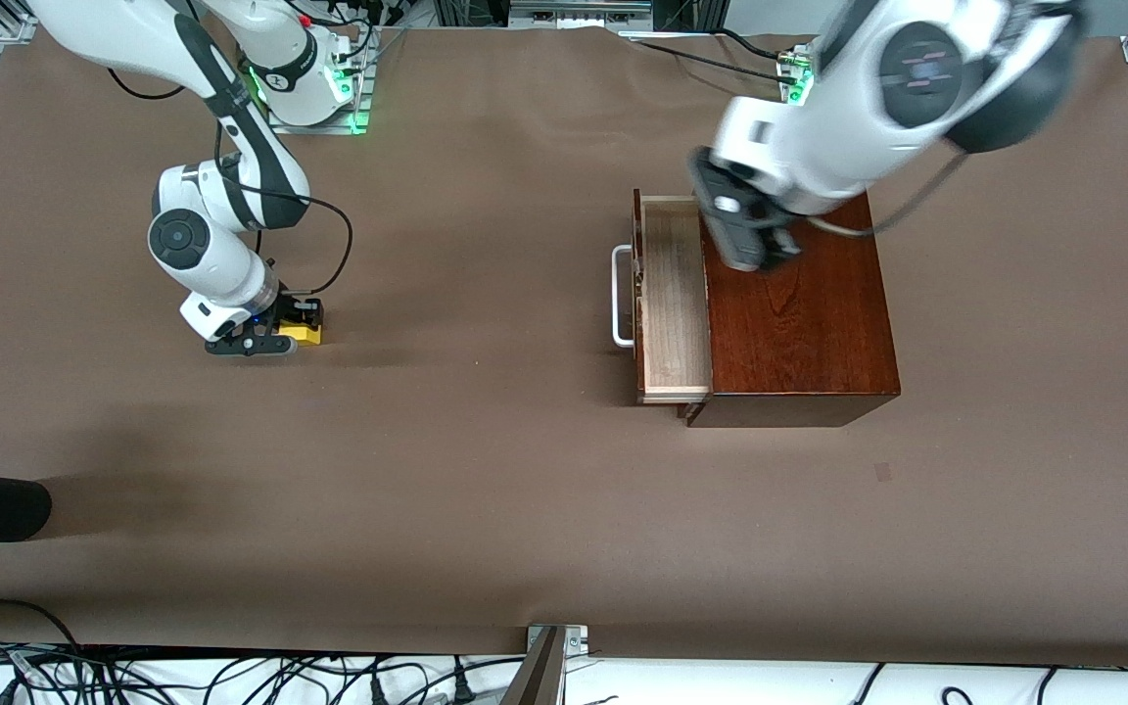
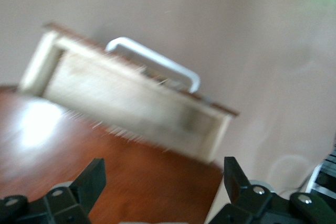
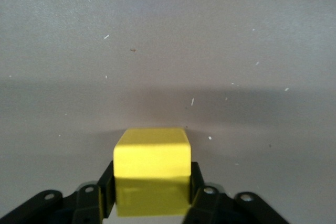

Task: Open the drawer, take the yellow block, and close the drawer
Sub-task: 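Release the cube on the table while the left gripper reaches the drawer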

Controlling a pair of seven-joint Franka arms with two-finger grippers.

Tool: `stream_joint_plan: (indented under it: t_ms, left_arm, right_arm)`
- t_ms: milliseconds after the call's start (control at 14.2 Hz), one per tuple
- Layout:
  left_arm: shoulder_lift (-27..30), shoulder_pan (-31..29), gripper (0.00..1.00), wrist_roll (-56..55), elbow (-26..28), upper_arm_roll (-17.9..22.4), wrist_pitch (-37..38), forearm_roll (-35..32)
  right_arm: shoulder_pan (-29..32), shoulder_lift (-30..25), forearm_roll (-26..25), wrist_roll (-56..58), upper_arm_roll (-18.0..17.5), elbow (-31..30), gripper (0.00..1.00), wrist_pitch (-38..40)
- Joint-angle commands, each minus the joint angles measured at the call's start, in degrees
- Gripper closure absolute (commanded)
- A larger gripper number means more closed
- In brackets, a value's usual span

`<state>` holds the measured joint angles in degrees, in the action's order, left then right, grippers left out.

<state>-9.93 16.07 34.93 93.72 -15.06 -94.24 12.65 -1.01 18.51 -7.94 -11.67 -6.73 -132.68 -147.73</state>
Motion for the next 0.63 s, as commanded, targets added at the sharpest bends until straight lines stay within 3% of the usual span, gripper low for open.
stream_joint_plan:
  t_ms: [0, 70, 352, 564]
  left_arm:
    - [-5.3, 4.4, 0.00, -4.4, -1.8, -0.5, -5.0, 3.2]
    - [-6.7, 6.9, 0.00, -4.3, -1.7, -0.5, -8.0, 2.4]
    - [-14.6, 13.5, 0.00, -1.5, -2.5, -1.6, -20.3, -10.2]
    - [-17.2, 15.2, 0.00, 0.6, -1.7, -1.6, -23.3, -16.7]
  right_arm:
    - [0.3, 0.0, -2.3, -1.3, 0.5, -0.2, 0.69, -1.2]
    - [0.3, -0.1, -3.1, -1.3, 0.7, 0.0, 0.02, -1.2]
    - [0.3, -6.8, -3.5, -0.5, 0.6, 1.9, 0.00, 1.1]
    - [0.3, -11.1, -3.6, 0.5, 0.1, 8.8, 0.00, 10.1]
